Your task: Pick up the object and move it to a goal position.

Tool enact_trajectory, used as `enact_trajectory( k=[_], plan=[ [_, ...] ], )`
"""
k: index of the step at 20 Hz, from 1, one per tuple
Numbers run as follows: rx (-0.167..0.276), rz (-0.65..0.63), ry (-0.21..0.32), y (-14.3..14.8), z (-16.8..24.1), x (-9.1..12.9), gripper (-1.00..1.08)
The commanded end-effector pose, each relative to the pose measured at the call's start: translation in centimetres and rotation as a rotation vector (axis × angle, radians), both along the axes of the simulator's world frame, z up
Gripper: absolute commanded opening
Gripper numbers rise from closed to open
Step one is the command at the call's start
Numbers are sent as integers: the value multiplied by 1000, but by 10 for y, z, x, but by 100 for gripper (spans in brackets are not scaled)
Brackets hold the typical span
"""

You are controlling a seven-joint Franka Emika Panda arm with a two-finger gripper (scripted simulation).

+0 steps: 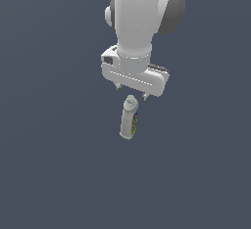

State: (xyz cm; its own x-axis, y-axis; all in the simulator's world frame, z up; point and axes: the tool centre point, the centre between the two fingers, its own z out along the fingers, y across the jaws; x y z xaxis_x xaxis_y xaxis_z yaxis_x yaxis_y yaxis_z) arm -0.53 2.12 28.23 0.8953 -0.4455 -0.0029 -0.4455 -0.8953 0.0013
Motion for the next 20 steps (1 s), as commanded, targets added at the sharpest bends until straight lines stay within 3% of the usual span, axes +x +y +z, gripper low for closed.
enact_trajectory(
  k=[1,10,20],
  plan=[
    [0,-21,-2,0,-1,3,100],
    [0,-27,-2,1,-7,3,100],
    [0,-31,-3,0,-47,3,100]
  ],
)
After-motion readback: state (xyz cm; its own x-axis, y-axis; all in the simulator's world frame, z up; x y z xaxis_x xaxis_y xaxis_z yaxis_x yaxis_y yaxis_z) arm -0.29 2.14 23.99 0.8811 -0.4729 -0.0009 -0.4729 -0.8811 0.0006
